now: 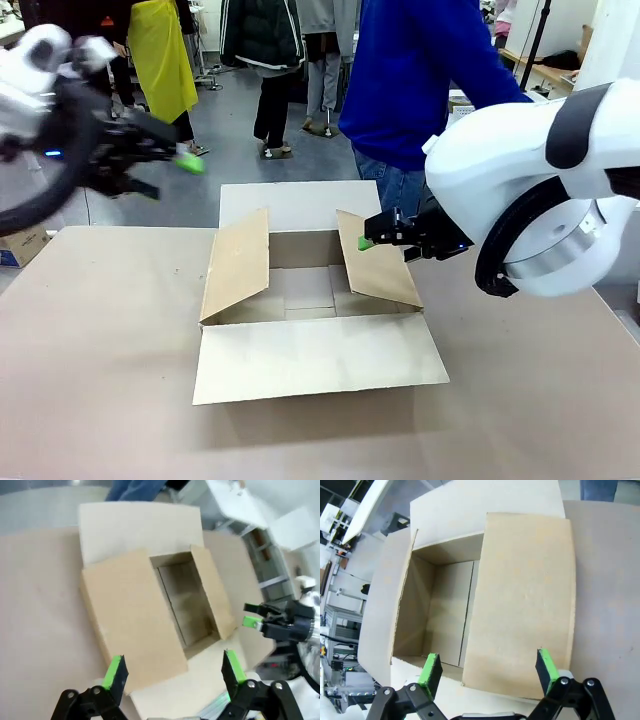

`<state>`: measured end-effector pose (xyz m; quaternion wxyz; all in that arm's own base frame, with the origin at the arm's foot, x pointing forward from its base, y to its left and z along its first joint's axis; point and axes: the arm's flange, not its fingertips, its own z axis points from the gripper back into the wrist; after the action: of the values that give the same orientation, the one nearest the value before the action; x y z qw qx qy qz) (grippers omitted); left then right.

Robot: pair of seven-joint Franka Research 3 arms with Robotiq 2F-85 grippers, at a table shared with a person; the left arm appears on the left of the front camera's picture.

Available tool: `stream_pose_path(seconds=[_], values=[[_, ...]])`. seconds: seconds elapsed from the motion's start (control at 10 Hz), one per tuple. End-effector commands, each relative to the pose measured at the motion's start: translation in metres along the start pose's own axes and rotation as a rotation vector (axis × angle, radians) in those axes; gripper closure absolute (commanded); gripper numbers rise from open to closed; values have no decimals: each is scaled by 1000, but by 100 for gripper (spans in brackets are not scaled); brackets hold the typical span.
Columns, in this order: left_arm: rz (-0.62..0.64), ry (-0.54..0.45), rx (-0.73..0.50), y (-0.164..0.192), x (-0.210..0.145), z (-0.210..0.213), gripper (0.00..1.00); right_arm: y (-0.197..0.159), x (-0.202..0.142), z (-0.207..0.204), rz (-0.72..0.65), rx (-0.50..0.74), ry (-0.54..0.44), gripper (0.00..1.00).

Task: Pack the gift set into the box.
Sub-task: Place both hands on the side flaps of the Package Box and spread them outward.

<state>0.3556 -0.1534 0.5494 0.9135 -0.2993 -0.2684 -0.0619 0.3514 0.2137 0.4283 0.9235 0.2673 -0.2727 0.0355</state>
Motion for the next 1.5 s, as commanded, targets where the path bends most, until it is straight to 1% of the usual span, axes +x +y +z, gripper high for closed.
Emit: stream_pose_path(seconds=[0.0,0.1,0.2,0.3,0.4,0.5,0.6,0.7,0.8,0.9,1.0,1.1,1.2,1.3,1.4], values=[[-66,144,357,-56,10,-51,2,1,3,3,9,-5,2,0],[-123,200,493,-78,8,-74,2,1,3,3,9,-5,2,0],[-140,221,534,-91,6,-91,2,1,3,3,9,-5,2,0],[-109,221,517,-93,10,-102,2,1,3,3,9,-5,2,0],[-96,368,315,-76,21,-85,2,1,3,3,9,-5,2,0],[-154,157,489,-84,-17,-102,2,1,3,3,9,-5,2,0],[-154,157,489,-84,-17,-102,2,1,3,3,9,-5,2,0],[-131,251,468,-73,1,-110,2,1,3,3,9,-5,2,0],[-31,217,602,-82,-3,-114,2,1,3,3,9,-5,2,0],[55,246,701,-99,-6,-129,2,1,3,3,9,-5,2,0],[85,281,758,-113,-6,-151,2,1,3,3,9,-5,2,0],[63,306,792,-122,-4,-171,2,1,3,3,9,-5,2,0],[69,320,806,-127,-2,-184,2,1,3,3,9,-5,2,0],[69,361,795,-127,0,-192,2,1,3,3,9,-5,2,0],[94,369,823,-126,3,-201,2,1,3,3,9,-5,2,0]])
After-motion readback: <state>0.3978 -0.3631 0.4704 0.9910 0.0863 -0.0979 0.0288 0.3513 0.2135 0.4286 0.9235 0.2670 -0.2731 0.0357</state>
